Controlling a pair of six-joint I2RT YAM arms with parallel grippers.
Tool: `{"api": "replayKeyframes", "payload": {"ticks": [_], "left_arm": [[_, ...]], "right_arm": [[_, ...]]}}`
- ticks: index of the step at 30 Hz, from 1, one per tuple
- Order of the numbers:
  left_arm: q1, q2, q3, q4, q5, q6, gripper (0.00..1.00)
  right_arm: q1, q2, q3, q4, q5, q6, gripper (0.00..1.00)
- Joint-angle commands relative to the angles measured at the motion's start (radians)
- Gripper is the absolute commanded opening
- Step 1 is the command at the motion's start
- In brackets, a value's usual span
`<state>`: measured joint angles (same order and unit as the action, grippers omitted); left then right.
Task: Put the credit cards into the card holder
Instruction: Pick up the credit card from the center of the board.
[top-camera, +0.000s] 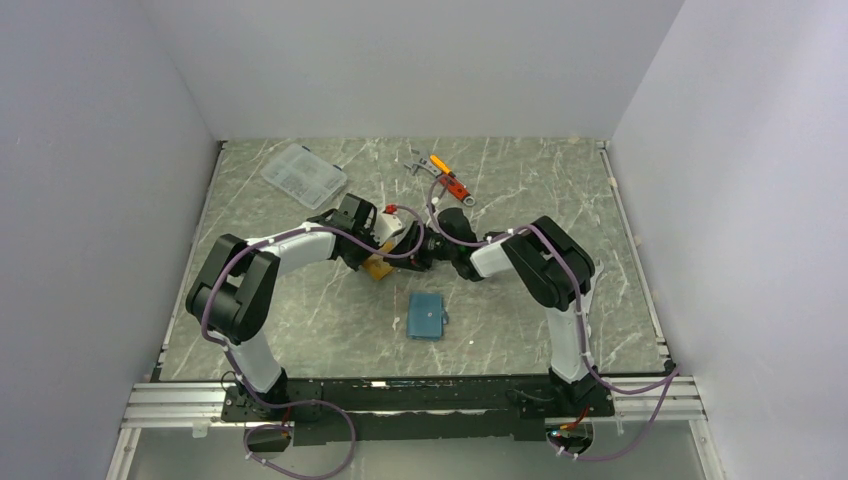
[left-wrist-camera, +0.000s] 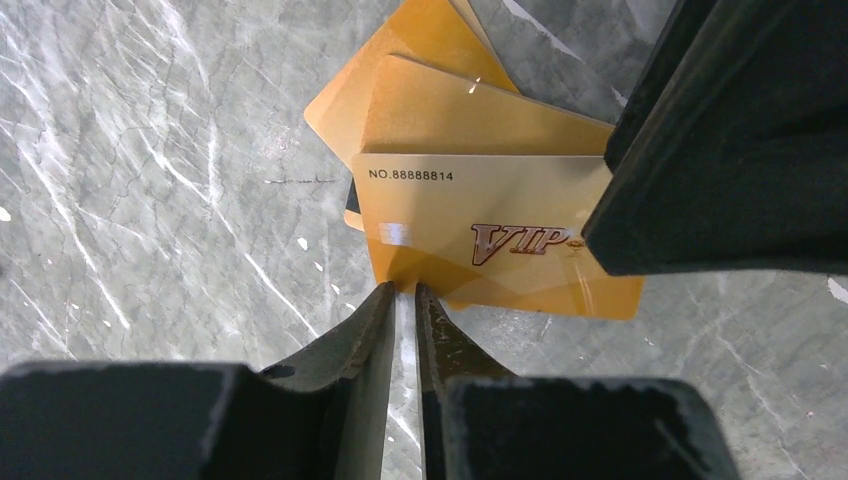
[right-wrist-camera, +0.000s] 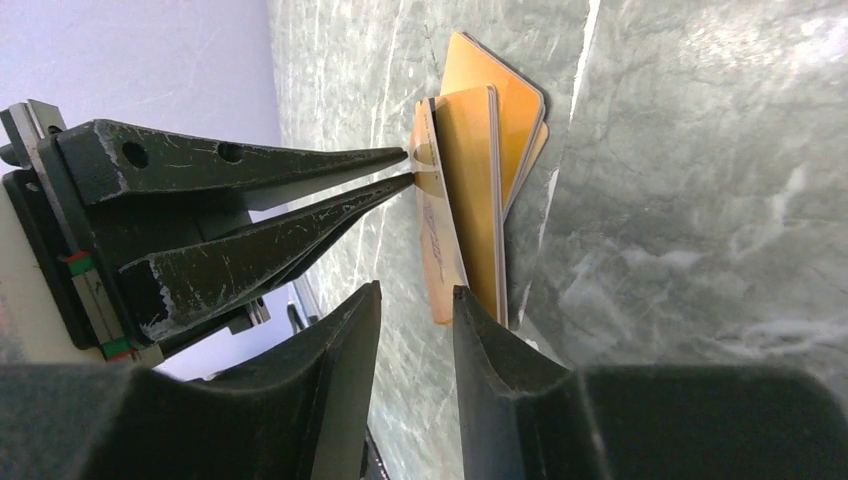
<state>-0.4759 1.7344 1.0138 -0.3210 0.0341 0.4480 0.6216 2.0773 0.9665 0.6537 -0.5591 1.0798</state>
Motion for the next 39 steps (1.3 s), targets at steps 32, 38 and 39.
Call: {"api": "replayKeyframes", "payload": {"ticks": [32,38,39], "left_arm": [[-0.005,0.028,0.042,-0.047,0.045,0.005,0.14],[-0.005,0.033,0.040,-0.047,0.050,0.003,0.13],[-0.005,0.033,0.040,-0.047,0.052,0.003,0.13]], "right_arm": [[0.012,0.029,0.044,-0.017,0.004,-0.037,0.35],[0.017,0.033,0.051,-0.016,-0.002,-0.040,0.35],[0.019,0.035,0.056,-0.017,-0.003,-0.040,0.35]]}}
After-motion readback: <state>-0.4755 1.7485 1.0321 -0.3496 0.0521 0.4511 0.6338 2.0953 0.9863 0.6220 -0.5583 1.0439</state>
